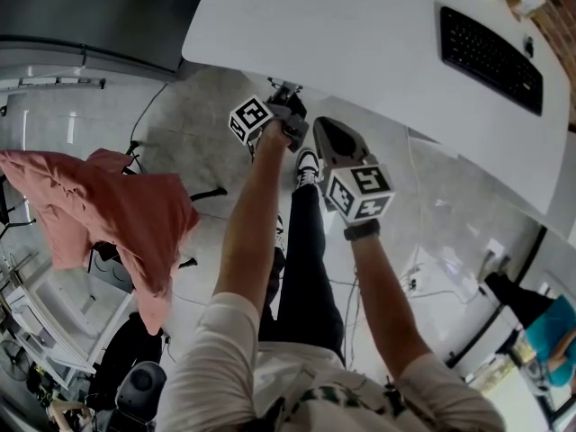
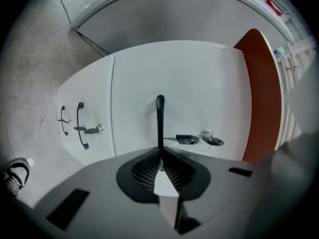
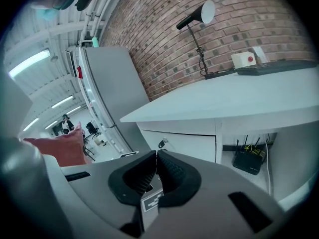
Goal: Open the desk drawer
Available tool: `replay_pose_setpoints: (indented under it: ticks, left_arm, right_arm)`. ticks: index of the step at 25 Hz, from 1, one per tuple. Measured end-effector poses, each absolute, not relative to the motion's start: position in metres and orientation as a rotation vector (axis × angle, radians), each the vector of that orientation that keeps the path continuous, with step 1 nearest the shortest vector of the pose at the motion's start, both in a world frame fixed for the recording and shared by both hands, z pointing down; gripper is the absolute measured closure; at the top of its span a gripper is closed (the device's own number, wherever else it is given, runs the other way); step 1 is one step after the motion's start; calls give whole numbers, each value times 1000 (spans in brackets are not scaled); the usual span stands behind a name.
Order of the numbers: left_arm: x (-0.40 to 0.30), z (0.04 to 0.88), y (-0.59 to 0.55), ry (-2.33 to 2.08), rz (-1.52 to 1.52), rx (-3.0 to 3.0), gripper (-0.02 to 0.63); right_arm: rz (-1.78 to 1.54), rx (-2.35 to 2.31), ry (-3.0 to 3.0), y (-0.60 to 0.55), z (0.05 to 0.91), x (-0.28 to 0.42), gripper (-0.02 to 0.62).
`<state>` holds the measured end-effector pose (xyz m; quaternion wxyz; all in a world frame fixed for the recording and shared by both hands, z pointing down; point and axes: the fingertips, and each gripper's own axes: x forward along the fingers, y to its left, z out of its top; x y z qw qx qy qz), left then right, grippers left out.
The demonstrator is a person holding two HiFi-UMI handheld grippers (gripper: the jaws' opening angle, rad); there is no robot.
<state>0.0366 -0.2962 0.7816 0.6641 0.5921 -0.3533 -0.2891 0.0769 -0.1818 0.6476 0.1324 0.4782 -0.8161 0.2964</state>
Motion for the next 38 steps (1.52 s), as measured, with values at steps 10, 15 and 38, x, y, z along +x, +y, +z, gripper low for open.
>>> replay_pose_setpoints:
  ticks: [10, 15, 38]
  left_arm:
    - [34, 781, -296, -781, -647, 1337, 588]
    - [35, 781, -293, -777, -644, 1343, 588]
    - [15, 781, -232, -809, -629, 1290, 589]
  right_arm:
    - [866, 1408, -2372, -190, 645, 71, 591]
    - [833, 1394, -2364, -188, 647, 73, 591]
    - [832, 1387, -2387, -164, 643, 63, 591]
